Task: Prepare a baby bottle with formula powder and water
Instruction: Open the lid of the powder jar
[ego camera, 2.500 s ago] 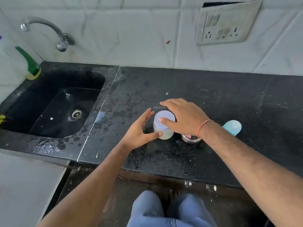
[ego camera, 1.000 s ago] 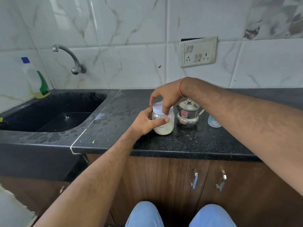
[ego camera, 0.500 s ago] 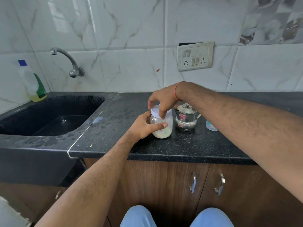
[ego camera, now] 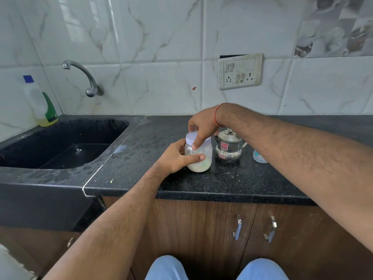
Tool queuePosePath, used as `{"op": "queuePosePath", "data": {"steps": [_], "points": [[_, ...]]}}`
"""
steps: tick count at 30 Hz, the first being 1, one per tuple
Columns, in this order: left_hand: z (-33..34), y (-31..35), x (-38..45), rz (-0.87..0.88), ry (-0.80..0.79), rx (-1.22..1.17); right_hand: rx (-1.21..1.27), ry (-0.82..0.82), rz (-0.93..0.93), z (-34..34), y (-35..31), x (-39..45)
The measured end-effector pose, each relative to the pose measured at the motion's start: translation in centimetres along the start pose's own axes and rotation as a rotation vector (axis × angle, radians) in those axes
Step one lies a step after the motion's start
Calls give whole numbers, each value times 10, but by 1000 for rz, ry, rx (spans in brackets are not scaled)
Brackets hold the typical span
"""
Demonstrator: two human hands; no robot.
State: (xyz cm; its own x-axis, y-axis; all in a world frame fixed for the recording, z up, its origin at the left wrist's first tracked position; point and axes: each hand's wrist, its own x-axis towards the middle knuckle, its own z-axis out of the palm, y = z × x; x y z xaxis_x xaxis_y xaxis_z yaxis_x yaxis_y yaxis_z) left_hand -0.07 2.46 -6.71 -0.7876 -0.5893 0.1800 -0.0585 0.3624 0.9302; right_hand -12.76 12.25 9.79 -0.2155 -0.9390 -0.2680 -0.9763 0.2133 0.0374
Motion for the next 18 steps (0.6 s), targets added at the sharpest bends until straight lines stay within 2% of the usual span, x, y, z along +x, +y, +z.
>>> {"op": "queuePosePath", "data": {"steps": [5, 8, 13, 18], "points": [[0, -1, -1, 9, -7, -7, 54, 23, -50, 2, 4, 2], [0, -1, -1, 9, -10, -3, 39, -28, -73, -2, 4, 3], [0, -2, -1, 2, -2, 20, 61, -2, -9, 0, 6, -1], [-1, 1, -3, 3, -14, 30, 86, -30, -52, -3, 6, -3]]}}
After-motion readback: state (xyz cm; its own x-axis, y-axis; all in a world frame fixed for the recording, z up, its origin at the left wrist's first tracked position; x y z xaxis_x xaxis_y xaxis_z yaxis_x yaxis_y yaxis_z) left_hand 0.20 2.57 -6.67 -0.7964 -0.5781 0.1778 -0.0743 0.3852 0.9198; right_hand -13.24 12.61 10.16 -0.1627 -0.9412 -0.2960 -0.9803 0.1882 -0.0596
